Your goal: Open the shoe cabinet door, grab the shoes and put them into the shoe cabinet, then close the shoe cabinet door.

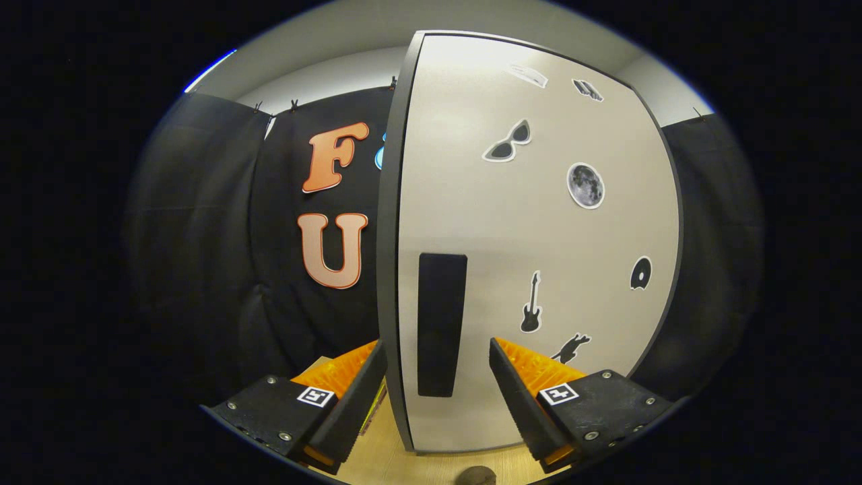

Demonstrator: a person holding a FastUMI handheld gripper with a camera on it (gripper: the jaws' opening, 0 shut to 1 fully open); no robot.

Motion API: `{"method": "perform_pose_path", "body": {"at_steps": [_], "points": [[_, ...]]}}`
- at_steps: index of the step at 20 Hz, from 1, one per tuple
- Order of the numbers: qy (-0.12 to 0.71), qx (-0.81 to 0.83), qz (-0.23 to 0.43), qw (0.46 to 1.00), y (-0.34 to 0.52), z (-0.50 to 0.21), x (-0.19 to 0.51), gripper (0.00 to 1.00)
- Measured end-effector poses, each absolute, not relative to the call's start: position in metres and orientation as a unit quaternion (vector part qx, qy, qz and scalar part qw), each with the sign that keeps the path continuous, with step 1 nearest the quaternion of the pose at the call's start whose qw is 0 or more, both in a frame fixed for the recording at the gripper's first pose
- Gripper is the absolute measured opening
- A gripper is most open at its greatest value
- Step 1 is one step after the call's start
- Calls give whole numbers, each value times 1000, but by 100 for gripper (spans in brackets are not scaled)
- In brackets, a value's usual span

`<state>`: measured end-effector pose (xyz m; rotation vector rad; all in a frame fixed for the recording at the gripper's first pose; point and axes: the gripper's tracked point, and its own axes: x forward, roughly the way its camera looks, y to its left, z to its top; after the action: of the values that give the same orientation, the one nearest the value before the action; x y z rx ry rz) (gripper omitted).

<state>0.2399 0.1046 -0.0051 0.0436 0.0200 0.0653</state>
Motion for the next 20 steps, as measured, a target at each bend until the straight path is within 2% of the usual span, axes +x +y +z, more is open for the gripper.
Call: {"method": "perform_pose_path", "body": {"at_steps": [3,5,7,8,9,15,20], "points": [[4,18,27,999,105,-4,249,92],[-2,21,27,999,107,-2,254,84],[-6,22,21,1000,106,-1,257,68],[-2,23,17,1000,105,-2,258,50],[-4,31,15,999,106,-2,259,40],[7,52,30,998,104,-4,251,31],[-17,68,11,997,96,-4,230,25]]}}
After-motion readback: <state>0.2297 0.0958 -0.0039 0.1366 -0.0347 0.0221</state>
